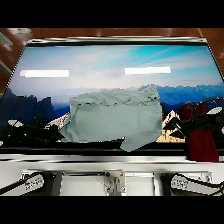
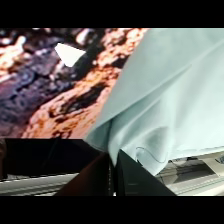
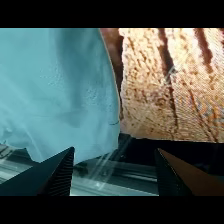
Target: Fold the shirts.
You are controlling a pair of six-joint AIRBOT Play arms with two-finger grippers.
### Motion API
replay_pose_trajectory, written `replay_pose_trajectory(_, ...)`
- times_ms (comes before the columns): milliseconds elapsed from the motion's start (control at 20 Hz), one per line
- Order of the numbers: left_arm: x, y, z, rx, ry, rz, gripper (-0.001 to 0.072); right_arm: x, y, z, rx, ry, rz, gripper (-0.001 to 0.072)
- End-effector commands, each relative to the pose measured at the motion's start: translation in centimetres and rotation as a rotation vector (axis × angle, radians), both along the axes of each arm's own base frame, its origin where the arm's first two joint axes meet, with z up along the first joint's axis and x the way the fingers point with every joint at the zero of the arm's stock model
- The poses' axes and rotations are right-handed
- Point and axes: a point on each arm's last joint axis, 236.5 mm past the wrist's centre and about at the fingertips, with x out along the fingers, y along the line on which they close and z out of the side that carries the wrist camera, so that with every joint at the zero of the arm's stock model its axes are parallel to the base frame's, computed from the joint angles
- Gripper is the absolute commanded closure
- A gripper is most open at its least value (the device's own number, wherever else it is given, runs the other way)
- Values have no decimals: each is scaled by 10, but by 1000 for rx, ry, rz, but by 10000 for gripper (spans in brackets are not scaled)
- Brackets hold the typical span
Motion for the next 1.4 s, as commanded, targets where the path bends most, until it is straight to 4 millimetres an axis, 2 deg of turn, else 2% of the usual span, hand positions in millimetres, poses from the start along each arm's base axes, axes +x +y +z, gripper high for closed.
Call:
replay_pose_trajectory(0,5,0,13,10,-51,-4,672,-3,12,-22,-5,-11,-48,80)
replay_pose_trajectory(100,11,2,20,22,-83,-2,672,2,24,-28,-20,-34,-29,80)
replay_pose_trajectory(200,20,3,27,18,-108,7,672,19,34,-34,-67,-86,-26,85)
replay_pose_trajectory(250,26,3,32,12,-125,15,672,31,42,-33,-65,-119,-44,255)
replay_pose_trajectory(300,34,4,39,11,-150,21,672,42,55,-28,-43,-150,-64,521)
replay_pose_trajectory(350,44,6,48,20,-182,21,673,51,67,-21,-14,-177,-65,657)
replay_pose_trajectory(450,67,14,83,53,-290,11,673,70,89,12,36,-296,43,657)
replay_pose_trajectory(500,82,18,114,71,-365,14,674,80,96,36,41,-371,103,658)
replay_pose_trajectory(550,95,19,152,86,-464,4,674,93,102,73,44,-479,166,658)
replay_pose_trajectory(650,116,26,262,187,-748,-17,674,116,116,184,39,-809,289,657)
replay_pose_trajectory(700,119,29,334,265,-936,-7,674,123,115,249,-12,-991,309,658)
replay_pose_trajectory(750,112,33,414,353,-1142,26,674,125,109,325,-110,-1200,295,658)
replay_pose_trajectory(800,95,33,486,427,-1331,69,673,117,98,407,-238,-1426,247,657)
replay_pose_trajectory(850,69,29,552,486,-1507,111,673,98,85,482,-362,-1628,180,658)
replay_pose_trajectory(900,34,22,610,532,-1669,147,673,66,74,551,-491,-1813,112,658)
replay_pose_trajectory(950,0,12,652,564,-1791,165,673,32,66,598,-597,-1938,66,658)
replay_pose_trajectory(1000,-27,2,676,574,-1864,171,674,-2,61,632,-680,-2021,28,658)
replay_pose_trajectory(1050,-51,-6,693,552,-1908,198,674,-27,57,650,-727,-2053,-4,658)
replay_pose_trajectory(1150,-79,-14,703,539,-1936,222,673,-61,52,657,-769,-2034,-39,658)
replay_pose_trajectory(1200,-89,-16,701,572,-1937,212,674,-69,50,649,-785,-1994,-34,658)
replay_pose_trajectory(1250,-94,-15,694,625,-1912,197,674,-76,48,634,-809,-1932,-2,657)
replay_pose_trajectory(1300,-94,-9,680,697,-1853,176,673,-79,46,617,-839,-1866,40,657)
replay_pose_trajectory(1350,-91,0,657,774,-1755,146,674,-81,41,600,-870,-1795,75,657)
